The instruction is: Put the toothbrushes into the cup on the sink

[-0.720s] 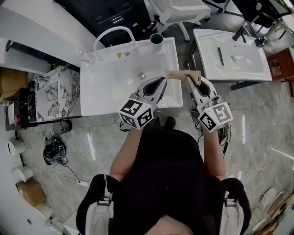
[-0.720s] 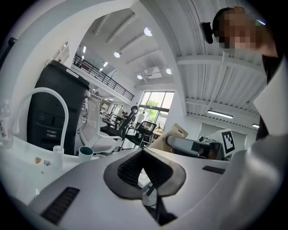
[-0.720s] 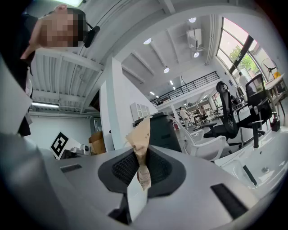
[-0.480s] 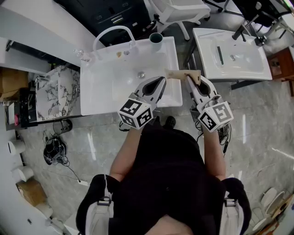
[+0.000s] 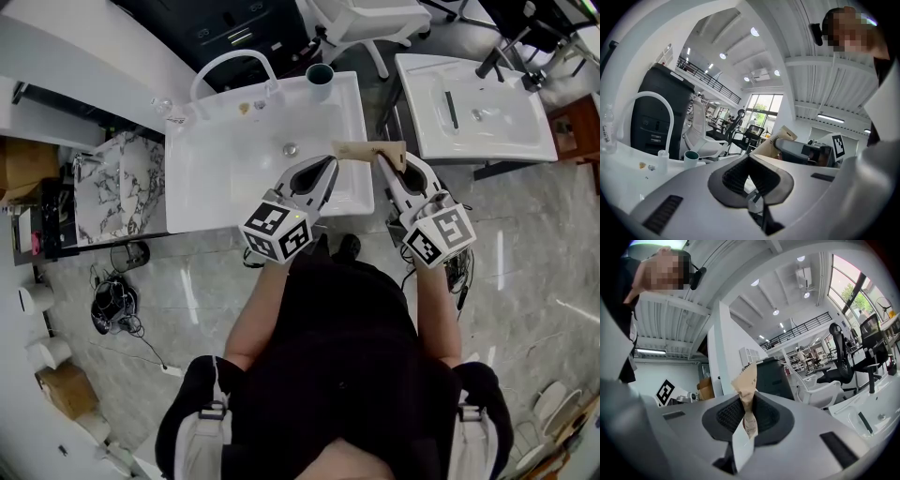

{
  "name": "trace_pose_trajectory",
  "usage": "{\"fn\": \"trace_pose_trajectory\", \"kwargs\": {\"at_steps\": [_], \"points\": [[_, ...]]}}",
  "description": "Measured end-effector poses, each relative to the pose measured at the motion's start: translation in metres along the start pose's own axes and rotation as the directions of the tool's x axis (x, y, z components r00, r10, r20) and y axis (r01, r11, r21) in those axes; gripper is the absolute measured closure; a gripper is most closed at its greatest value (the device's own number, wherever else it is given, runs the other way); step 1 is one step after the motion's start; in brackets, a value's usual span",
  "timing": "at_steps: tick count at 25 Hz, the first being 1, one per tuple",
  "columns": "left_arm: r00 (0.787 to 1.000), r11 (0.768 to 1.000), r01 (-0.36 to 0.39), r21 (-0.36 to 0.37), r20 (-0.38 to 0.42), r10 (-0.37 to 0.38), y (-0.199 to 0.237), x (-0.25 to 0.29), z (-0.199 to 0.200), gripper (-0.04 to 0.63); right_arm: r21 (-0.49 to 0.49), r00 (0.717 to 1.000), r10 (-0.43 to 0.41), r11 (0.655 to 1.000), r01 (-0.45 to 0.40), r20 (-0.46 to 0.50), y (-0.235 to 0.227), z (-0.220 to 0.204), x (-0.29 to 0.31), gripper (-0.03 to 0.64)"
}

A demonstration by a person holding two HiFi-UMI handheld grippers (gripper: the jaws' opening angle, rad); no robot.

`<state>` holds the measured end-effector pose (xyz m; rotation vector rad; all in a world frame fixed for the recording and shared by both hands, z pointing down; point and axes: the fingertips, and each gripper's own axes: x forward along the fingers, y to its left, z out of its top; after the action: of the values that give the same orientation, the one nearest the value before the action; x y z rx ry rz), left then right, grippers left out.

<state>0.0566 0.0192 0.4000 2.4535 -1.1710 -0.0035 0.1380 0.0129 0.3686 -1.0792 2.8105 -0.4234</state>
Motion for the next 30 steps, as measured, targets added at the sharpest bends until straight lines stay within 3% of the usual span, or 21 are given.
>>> {"fn": "trace_pose_trajectory", "kwargs": {"at_steps": [30], "points": [[0.999,0.999,0.047,-0.023,-0.015,-0.047,0.066,0.019,0.033,0.588,-0.005,0.999,-0.041,0.999,0.041,-0.027,-0.014,0.008,0.074,0.558]]}}
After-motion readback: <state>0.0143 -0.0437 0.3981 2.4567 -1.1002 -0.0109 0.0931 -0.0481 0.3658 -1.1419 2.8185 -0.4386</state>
